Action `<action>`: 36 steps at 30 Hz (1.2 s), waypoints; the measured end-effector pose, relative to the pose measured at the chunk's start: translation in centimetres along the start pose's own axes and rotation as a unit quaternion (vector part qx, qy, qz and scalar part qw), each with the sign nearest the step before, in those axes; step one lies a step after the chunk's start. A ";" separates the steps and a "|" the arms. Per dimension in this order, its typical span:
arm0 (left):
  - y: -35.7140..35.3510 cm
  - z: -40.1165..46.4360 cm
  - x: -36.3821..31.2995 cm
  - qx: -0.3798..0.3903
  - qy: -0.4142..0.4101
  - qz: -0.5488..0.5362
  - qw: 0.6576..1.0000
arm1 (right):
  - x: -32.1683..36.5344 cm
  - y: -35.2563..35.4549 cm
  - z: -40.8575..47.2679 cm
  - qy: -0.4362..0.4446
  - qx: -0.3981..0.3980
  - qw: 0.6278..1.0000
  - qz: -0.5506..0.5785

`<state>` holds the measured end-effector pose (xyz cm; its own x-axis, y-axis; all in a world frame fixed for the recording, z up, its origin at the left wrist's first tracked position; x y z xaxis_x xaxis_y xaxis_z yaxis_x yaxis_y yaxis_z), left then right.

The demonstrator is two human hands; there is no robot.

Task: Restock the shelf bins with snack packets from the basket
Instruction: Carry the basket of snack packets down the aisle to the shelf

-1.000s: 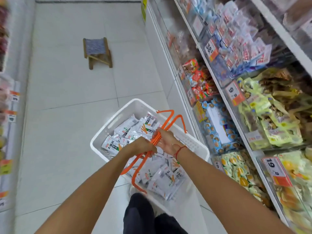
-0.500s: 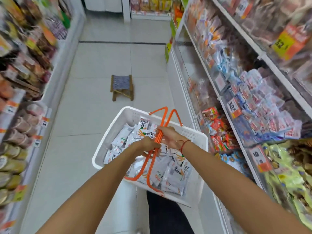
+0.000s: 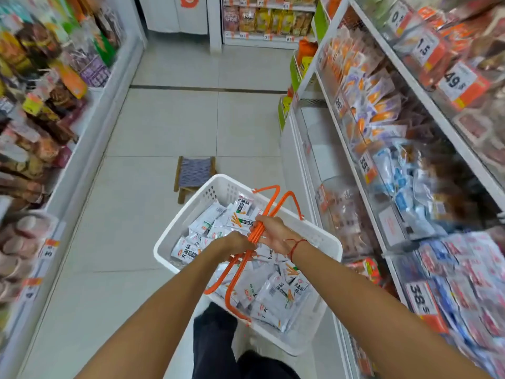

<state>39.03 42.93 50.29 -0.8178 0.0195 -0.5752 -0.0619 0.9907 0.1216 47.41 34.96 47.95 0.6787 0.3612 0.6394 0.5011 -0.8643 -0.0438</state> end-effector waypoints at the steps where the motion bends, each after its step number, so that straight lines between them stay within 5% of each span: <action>1: 1.0 1.6 -1.6 0.004 -0.002 0.002 1.000 | 1.7 0.1 1.6 0.003 -0.004 1.000 0.005; 20: 20.4 27.8 -32.2 0.070 -0.039 0.156 0.984 | 33.2 1.1 28.9 0.005 -0.079 0.989 0.129; 36: 29.3 47.5 -46.4 0.117 0.013 0.224 0.968 | 48.0 3.0 47.9 -0.021 -0.073 0.982 0.174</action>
<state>102.35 77.49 42.12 -0.7467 0.4533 -0.4868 0.4302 0.8873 0.1663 107.19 66.49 41.76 0.8184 0.0468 0.5727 0.1545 -0.9779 -0.1408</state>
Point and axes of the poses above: each hand's wrist, its own z-axis towards the middle knuckle, its own y-axis out of the back of the hand, x = y × z, the point moved 2 cm from there along z, towards the middle knuckle, and after that the axes turned 8 degrees about -z, right-handed, at the moved point
